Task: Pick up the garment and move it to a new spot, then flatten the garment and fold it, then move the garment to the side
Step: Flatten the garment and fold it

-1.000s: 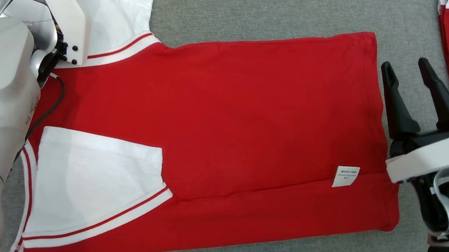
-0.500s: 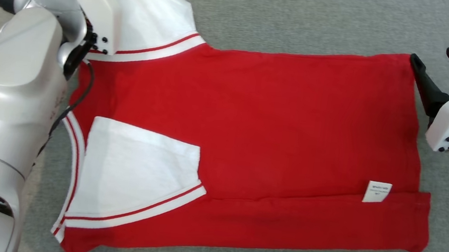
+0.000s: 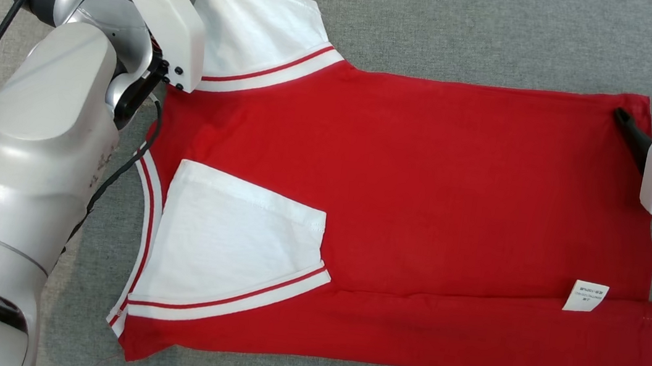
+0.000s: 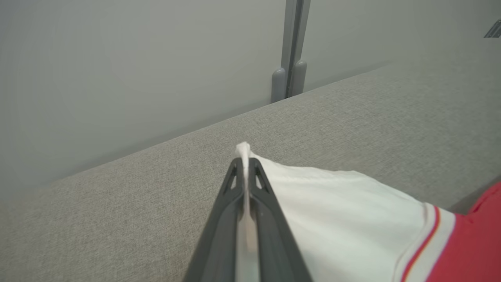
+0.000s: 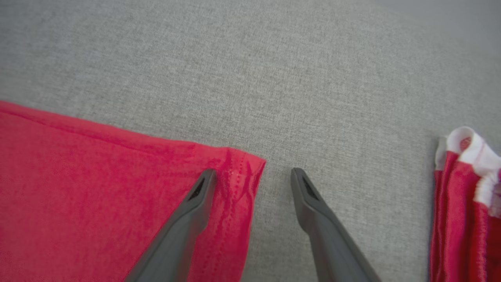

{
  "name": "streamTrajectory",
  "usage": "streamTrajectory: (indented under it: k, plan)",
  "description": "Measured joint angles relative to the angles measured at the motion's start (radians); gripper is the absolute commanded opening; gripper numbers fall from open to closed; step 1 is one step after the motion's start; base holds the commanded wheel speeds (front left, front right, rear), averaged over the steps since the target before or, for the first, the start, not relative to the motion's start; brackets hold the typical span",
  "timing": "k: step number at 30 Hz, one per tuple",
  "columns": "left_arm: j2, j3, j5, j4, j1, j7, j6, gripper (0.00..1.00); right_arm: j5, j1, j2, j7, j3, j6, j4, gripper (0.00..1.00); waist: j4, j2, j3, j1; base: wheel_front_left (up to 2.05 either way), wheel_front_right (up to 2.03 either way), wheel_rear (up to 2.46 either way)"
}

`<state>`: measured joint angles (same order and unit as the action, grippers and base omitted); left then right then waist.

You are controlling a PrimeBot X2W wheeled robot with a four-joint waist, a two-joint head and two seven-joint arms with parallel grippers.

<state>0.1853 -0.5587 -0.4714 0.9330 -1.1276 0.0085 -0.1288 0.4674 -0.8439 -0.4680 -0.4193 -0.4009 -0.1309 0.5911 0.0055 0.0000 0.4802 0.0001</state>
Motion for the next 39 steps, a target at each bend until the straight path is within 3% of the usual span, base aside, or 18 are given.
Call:
streamTrajectory:
  k: [3, 4, 5, 8, 11, 19, 26, 30, 39]
  plan:
    - [0.007, -0.003, -0.012, -0.008, 0.006, 0.0, -0.001, 0.0, 0.007, -0.024, -0.003, 0.0, -0.028, 0.0, 0.027, 0.86, 0.002, 0.0, 0.005, 0.0, 0.0, 0.0, 0.0]
    - [0.008, -0.003, -0.014, -0.011, 0.008, 0.001, -0.001, 0.0, 0.011, -0.031, -0.003, 0.0, -0.036, 0.0, 0.036, 0.75, 0.003, 0.0, 0.007, 0.0, 0.0, 0.0, 0.0]
    - [0.009, -0.004, -0.015, -0.013, 0.009, 0.001, -0.001, 0.0, 0.016, -0.036, -0.004, 0.0, -0.046, 0.0, 0.041, 0.51, 0.004, 0.0, 0.008, 0.0, 0.0, 0.0, 0.0]
    - [0.013, -0.007, -0.023, -0.018, 0.014, 0.001, -0.001, 0.0, 0.03, -0.052, -0.002, 0.008, -0.072, 0.0, 0.059, 0.3, 0.005, 0.0, 0.008, 0.0001, 0.0, 0.0, 0.0]
    - [0.018, -0.007, -0.03, -0.024, 0.019, 0.0, -0.001, 0.0, 0.042, -0.059, -0.002, 0.027, -0.097, 0.0, 0.072, 0.0, 0.004, 0.0001, 0.004, 0.0, 0.0, 0.0, 0.0]
    - [0.035, 0.014, -0.076, -0.107, 0.098, -0.08, -0.001, 0.0, 0.09, -0.037, -0.014, 0.178, -0.104, 0.0, 0.084, 0.0, 0.004, 0.0, -0.031, 0.0, 0.0, 0.0, 0.0]
    - [0.087, 0.044, -0.118, -0.324, 0.293, -0.146, 0.022, 0.0, 0.165, 0.102, -0.049, 0.296, -0.098, 0.0, -0.007, 0.0, 0.012, 0.0, -0.085, 0.0, 0.0, 0.0, 0.0]
    - [0.135, 0.057, -0.131, -0.509, 0.444, -0.147, 0.075, 0.0, 0.184, 0.195, -0.067, 0.345, -0.06, 0.0, -0.069, 0.0, 0.017, 0.0, -0.121, 0.0, 0.0, 0.0, 0.0]
    - [0.201, 0.076, -0.161, -0.906, 0.815, -0.127, 0.237, 0.0, 0.186, 0.452, -0.064, 0.399, 0.084, 0.0, -0.229, 0.0, 0.034, 0.0001, -0.203, 0.0, 0.0, 0.0, 0.0]
